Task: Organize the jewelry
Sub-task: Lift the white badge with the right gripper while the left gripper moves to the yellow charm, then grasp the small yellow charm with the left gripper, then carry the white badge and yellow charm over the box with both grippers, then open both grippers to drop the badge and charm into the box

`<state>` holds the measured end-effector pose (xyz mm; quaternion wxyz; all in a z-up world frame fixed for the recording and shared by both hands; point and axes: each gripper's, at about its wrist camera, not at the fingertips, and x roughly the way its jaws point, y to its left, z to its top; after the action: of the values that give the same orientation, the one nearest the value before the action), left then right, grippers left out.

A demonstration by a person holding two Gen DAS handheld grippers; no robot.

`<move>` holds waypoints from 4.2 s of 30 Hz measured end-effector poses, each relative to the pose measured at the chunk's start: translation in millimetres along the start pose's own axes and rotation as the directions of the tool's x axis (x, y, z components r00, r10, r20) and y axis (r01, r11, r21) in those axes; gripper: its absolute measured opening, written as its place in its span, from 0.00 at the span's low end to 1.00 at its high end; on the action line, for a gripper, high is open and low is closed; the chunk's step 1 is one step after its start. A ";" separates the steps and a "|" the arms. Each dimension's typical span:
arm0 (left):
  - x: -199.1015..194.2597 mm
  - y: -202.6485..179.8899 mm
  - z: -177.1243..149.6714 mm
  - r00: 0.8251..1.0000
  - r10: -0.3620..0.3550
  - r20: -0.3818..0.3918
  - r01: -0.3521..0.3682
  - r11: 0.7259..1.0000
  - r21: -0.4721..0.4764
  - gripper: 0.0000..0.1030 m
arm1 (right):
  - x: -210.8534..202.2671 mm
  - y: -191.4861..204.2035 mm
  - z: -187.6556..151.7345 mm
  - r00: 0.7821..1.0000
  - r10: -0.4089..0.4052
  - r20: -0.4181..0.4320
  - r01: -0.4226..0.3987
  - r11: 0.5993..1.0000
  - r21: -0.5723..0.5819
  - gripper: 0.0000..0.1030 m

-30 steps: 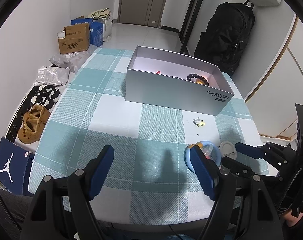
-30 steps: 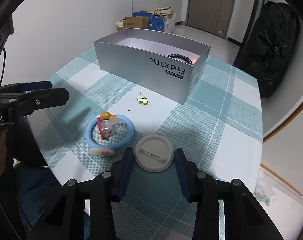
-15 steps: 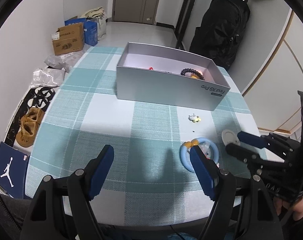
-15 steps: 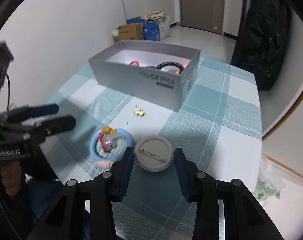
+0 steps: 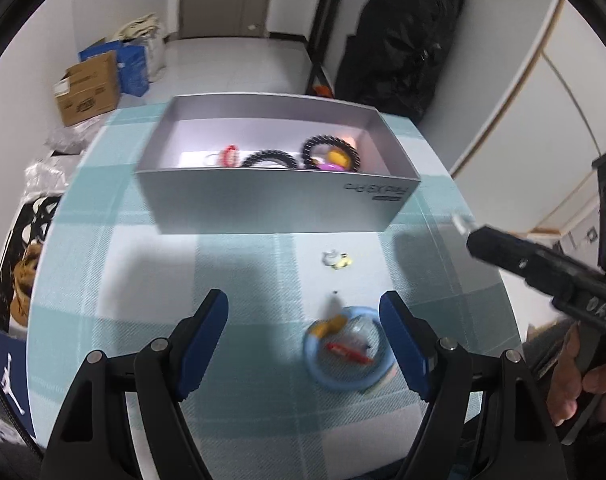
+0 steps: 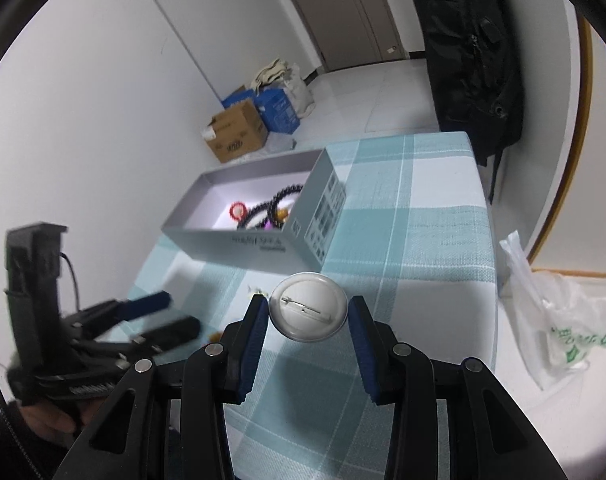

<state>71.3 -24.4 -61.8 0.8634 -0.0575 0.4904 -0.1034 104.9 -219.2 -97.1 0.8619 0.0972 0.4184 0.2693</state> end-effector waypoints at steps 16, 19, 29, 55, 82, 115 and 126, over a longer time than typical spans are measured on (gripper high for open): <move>37.6 -13.9 15.0 0.992 0.099 -0.079 -0.094 0.993 0.066 0.45 | -16.0 -26.4 20.2 0.994 0.073 0.076 -0.081 0.990 0.118 0.39; 36.5 -12.5 15.8 0.993 0.097 -0.073 -0.093 0.994 0.059 0.39 | -16.4 -26.9 21.5 0.994 0.078 0.079 -0.087 0.989 0.119 0.39; 39.4 -21.5 20.5 0.992 0.089 -0.088 -0.080 0.991 0.107 0.13 | -18.4 -28.6 20.3 0.994 0.077 0.078 -0.086 0.990 0.115 0.39; -19.8 -3.4 31.4 0.999 -0.015 0.047 0.012 0.998 0.065 0.12 | -7.3 19.7 25.3 0.987 0.137 0.079 -0.137 0.991 -0.002 0.39; 2.9 44.9 97.9 0.983 -0.148 0.112 0.154 0.987 -0.048 0.12 | 40.9 46.4 109.5 0.981 0.178 0.079 -0.168 0.978 -0.120 0.39; 26.0 60.1 102.2 0.971 -0.220 0.094 0.231 0.965 -0.123 0.47 | 73.2 10.6 109.6 0.984 0.176 0.022 -0.177 0.983 0.057 0.64; -0.3 61.0 85.0 0.969 -0.199 0.146 0.216 0.970 -0.111 0.56 | 38.5 8.5 97.1 0.980 0.150 0.134 -0.159 0.986 0.058 0.69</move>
<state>151.6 34.7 -30.3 0.8735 -0.1699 0.4281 -0.1579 196.2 -185.5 -58.3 0.8599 0.1761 0.3618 0.3141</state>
